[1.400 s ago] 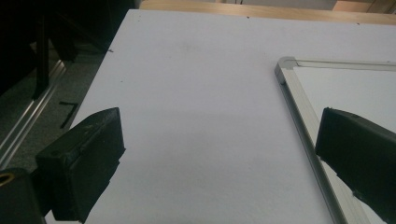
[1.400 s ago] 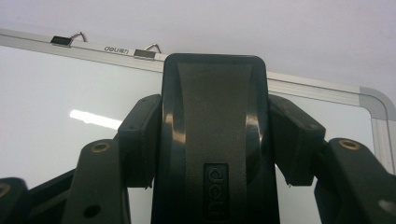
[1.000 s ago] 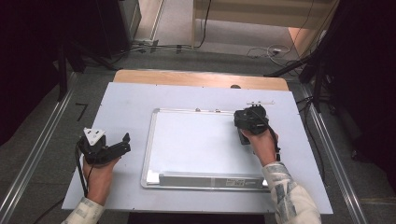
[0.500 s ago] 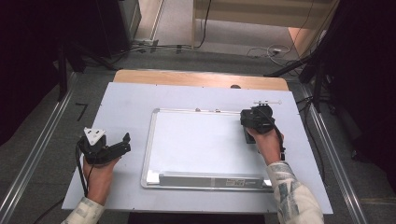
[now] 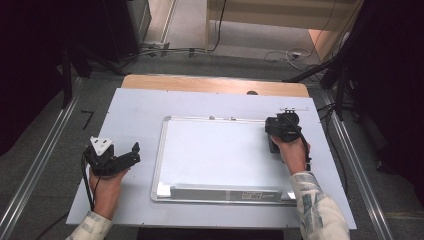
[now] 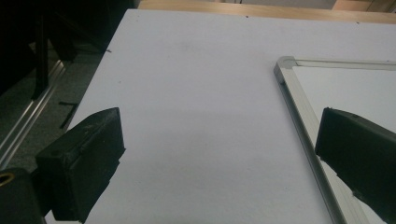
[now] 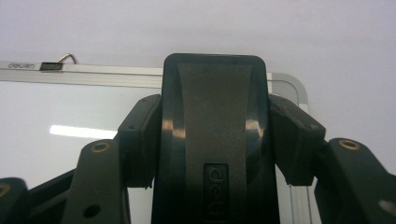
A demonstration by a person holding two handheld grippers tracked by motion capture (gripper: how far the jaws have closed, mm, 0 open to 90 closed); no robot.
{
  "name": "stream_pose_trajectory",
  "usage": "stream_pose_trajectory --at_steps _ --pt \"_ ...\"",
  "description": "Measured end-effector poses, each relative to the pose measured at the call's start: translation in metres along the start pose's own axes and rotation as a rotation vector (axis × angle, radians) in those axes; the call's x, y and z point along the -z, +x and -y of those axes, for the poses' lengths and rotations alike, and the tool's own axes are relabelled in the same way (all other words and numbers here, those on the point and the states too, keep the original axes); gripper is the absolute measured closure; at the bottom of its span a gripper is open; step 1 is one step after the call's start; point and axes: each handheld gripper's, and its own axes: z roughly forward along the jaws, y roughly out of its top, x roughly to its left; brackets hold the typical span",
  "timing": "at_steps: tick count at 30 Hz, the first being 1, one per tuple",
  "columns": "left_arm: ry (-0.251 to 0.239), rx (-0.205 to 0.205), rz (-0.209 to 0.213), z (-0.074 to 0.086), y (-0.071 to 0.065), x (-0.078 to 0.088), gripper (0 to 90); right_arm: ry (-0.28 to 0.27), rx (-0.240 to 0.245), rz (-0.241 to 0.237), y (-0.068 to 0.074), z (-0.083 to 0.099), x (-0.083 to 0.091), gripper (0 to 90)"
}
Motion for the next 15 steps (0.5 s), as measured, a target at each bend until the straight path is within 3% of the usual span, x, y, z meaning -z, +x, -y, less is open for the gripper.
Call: stream_pose_trajectory --at_steps 15 --pt "0.001 0.001 0.001 0.0001 -0.0002 -0.0003 1.6 0.022 -0.013 0.039 -0.0096 0.0010 -0.0094 38.4"
